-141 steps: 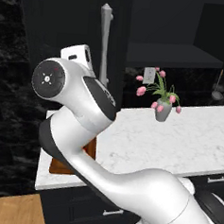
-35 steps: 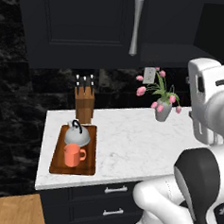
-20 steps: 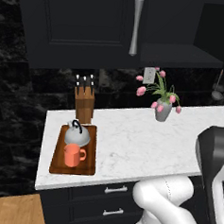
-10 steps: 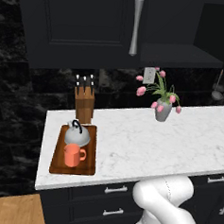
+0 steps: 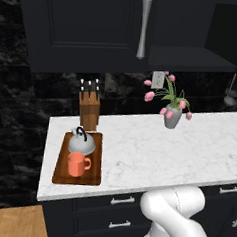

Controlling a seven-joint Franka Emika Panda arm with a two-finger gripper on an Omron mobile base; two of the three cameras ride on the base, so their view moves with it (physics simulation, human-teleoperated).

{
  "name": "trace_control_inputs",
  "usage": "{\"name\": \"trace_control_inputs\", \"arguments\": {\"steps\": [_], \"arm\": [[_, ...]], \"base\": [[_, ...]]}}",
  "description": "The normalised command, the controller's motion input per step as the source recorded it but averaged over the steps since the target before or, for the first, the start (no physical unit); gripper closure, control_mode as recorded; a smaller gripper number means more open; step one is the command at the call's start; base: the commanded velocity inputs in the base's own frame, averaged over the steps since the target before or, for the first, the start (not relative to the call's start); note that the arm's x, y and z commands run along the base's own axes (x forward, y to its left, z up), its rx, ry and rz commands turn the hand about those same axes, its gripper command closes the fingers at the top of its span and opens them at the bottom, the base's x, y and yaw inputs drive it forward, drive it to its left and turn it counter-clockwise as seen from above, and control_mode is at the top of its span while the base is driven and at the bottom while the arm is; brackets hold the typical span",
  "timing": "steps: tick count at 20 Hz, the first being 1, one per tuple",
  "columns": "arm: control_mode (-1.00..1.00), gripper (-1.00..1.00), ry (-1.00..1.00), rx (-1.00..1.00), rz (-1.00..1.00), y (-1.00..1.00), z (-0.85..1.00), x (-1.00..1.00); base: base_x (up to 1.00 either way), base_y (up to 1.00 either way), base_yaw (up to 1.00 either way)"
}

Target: Pick the kettle from the counter and place it on the tray. Then pick the mug from the cabinet and place it on the tray. Then close the cabinet doors.

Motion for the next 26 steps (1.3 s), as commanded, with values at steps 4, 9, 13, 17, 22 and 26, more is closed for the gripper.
{"name": "trace_control_inputs", "arguments": {"steps": [4,9,13,17,22,26], "arm": [[-1.00,-1.00,0.00,0.00,-0.03,-0.48,0.02,-0.01],[-1.00,-1.00,0.00,0.00,-0.21,-0.47,0.00,-0.01],[-1.00,-1.00,0.00,0.00,-0.31,-0.36,0.03,0.00],[-1.00,-1.00,-0.02,0.00,-0.22,-0.29,0.14,0.00],[-1.00,-1.00,-0.01,0.00,-0.03,-0.39,0.02,0.26],[-1.00,-1.00,0.00,0.00,0.12,-0.18,-0.01,0.33]], "base": [[0.00,0.00,0.00],[0.00,0.00,0.00],[0.00,0.00,0.00],[0.00,0.00,0.00],[0.00,0.00,0.00],[0.00,0.00,0.00]]}}
